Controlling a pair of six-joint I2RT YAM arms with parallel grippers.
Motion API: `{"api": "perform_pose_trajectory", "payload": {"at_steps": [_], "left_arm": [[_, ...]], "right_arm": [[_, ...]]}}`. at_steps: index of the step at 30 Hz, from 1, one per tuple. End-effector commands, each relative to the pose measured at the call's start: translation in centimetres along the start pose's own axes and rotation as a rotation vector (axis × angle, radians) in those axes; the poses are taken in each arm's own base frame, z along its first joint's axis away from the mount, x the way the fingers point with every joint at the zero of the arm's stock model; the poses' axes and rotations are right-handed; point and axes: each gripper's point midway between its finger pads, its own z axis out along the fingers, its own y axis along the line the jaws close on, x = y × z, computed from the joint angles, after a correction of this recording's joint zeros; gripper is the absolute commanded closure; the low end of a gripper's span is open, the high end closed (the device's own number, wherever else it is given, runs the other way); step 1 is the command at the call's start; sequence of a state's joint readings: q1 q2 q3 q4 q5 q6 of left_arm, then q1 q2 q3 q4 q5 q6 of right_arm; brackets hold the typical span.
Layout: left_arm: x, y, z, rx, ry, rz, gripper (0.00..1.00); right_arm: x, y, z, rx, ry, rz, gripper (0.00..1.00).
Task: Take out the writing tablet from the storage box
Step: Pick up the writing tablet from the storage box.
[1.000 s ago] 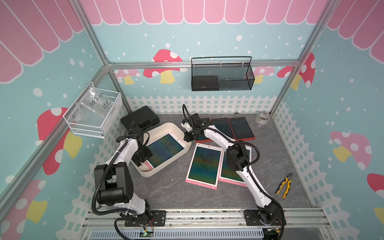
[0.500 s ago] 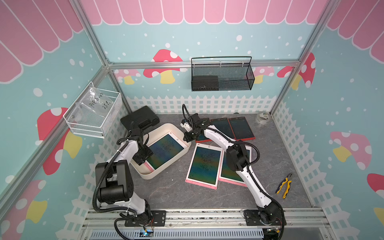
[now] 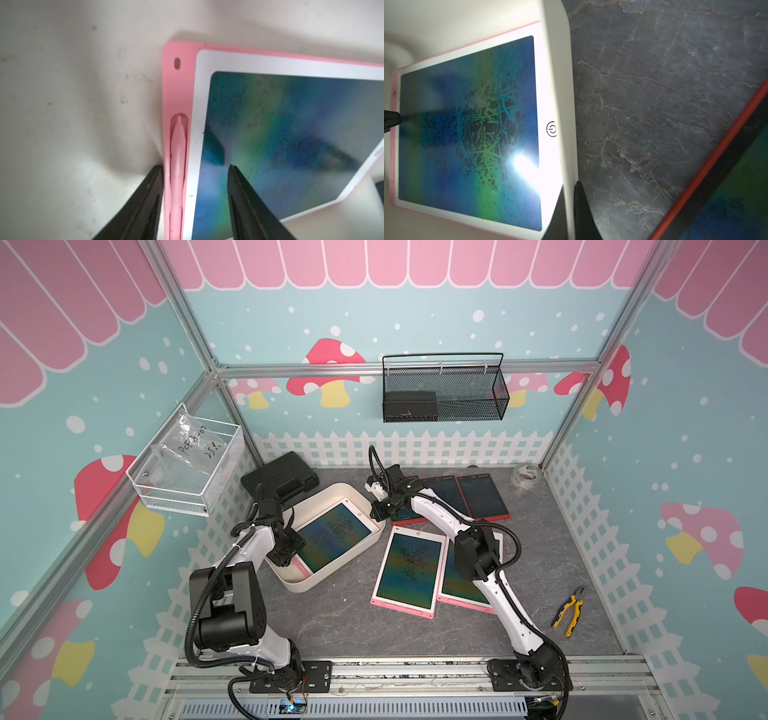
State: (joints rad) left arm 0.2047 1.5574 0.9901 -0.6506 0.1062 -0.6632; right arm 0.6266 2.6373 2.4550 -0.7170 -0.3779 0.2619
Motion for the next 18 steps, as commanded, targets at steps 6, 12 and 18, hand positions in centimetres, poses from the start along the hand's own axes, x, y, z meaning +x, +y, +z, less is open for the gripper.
{"api": "perform_pose_trajectory", "payload": {"at_steps": [6, 12, 18], "left_arm": [[0.1, -4.9, -2.4, 0.303, -0.008, 0.032, 0.52], [-0.1, -5.5, -3.2, 0.357, -0.034, 0.046, 0.53], [-0.2, -5.4, -3.9, 0.367, -0.045, 0.051, 0.55]], "right_arm": [[2.4, 3.4, 2.6, -0.162, 0.068, -0.006, 1.00], [2.5, 3.6, 2.7, -0.168, 0.069, -0.004, 1.00], [2.6, 3.5, 2.8, -0.167, 0.073, 0.001, 1.00]]}}
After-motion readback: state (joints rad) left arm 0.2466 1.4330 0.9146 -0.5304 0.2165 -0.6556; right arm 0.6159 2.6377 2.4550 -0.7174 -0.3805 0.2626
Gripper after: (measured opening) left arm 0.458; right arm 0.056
